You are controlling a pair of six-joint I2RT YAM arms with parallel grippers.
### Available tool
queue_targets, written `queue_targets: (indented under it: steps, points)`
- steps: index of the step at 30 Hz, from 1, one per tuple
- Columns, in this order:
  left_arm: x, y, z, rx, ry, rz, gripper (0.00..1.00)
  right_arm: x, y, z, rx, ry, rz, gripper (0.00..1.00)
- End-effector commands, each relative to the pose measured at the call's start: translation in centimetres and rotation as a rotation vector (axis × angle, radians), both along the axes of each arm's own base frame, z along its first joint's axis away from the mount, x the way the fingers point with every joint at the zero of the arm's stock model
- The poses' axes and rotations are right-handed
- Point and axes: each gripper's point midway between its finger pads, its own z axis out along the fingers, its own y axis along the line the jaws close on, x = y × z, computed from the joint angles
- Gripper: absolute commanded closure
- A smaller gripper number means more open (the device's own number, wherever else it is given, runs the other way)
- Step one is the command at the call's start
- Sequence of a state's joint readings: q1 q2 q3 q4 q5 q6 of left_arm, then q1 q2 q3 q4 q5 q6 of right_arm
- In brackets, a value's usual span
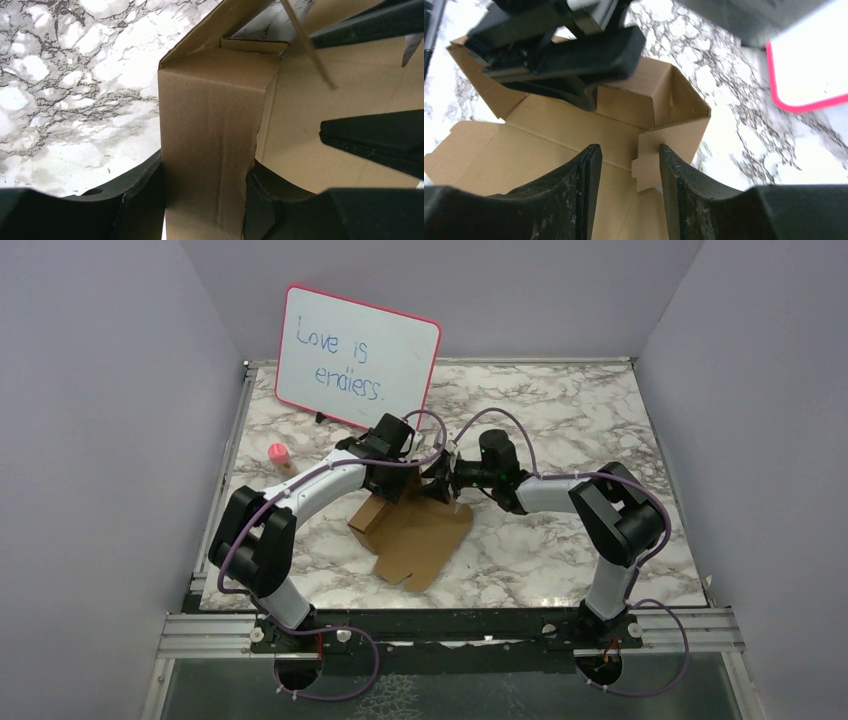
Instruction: Fold the paper box
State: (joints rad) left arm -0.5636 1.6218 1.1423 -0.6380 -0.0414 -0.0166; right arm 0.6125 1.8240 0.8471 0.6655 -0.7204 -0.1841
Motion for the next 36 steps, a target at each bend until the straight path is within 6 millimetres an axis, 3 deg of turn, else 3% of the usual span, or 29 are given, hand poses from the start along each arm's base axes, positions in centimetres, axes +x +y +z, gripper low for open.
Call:
queue_targets:
  steps: [1,5,12,21,27,36]
  points:
    - [0.4,0.3,0.6,0.046,-0.034,0.0,0.52,-1.6,1.2,0.1,0.006,0.013,0.148,0.49]
    - [0.6,0.5,0.9,0.053,-0.048,0.007,0.52,-0.8,0.4,0.0,-0.006,0.012,0.1,0.48]
    - [0.6,0.5,0.9,0.059,-0.048,0.005,0.52,1.8,-3.4,3.3,0.068,0.012,0.034,0.42]
    - [0.5,0.4,0.9,0.058,-0.049,0.002,0.52,6.5,-7.0,5.2,0.091,0.024,-0.061,0.41]
    - [0.5,0.2,1.1,0.062,-0.057,-0.028,0.52,10.4,-6.3,3.3,0.068,0.095,-0.127,0.43]
    - [0.3,-1.2,1.3,0.069,-0.066,-0.099,0.52,10.4,-4.2,0.1,0.095,0.164,-0.063,0.42]
